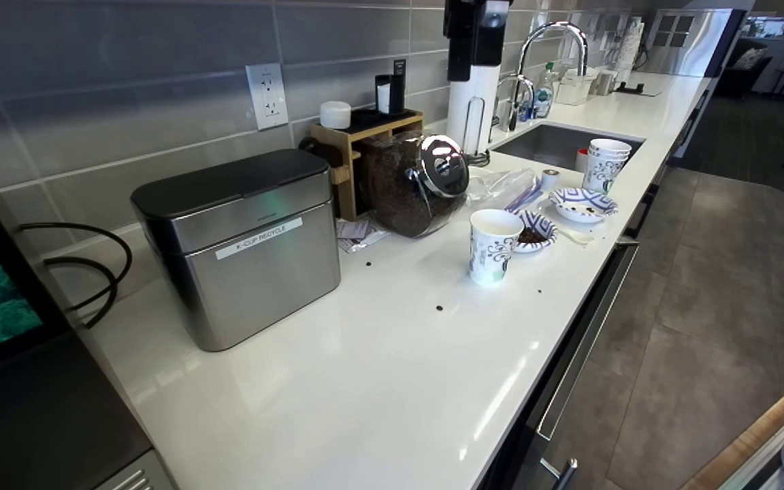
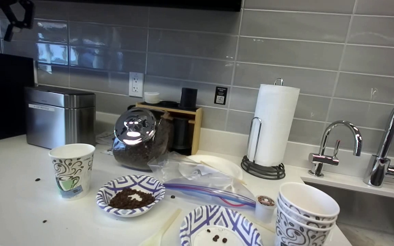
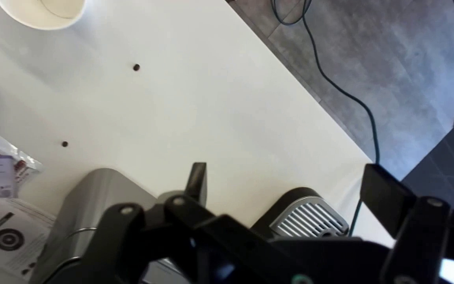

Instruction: Close the bin

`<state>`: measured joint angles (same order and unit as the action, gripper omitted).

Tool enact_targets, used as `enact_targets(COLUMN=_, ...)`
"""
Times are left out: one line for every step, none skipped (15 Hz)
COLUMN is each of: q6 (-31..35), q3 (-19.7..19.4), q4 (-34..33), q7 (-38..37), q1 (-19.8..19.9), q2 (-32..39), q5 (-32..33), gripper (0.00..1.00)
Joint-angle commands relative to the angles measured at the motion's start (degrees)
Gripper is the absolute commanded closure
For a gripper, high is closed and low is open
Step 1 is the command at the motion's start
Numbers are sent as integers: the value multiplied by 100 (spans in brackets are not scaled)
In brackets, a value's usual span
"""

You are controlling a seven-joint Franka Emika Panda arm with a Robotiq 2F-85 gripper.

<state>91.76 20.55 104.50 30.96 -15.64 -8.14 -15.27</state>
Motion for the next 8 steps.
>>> enact_targets(q6=449, q3=-109, q4=387, q7=-815, q1=-74, q2=-393, q5=441, gripper=0)
enact_targets(q6=592, q3=-124, q4=449, q7=-1009, q1=-64, q2=-469, q5=535, gripper=0)
enact_targets(q6=871, q3=-137, q4=515, q7=-1129, q1=-69, q2=-550, q5=595, gripper=0)
enact_targets(q6=1107, q3=-141, q4=541, q7=-1295, q1=-70, q2=-591, q5=654, gripper=0)
enact_targets(q6=1407, q3=-125, q4=586, q7=-1419, q1=-81, q2=-633, q5=766, gripper=0)
enact_targets(q6=1663, q3=-98, q4=630, q7=-1537, q1=-82, q2=-673, q5=948, gripper=0)
enact_targets(q6=1939, q3=-75, q4=681, q7=-1717, q1=-78, q2=-714, q5=1082, gripper=0)
enact_targets(q6=2247, q3=-58, q4=764, q7=-1898, q1=-74, q2=-760, q5=1214, gripper=0)
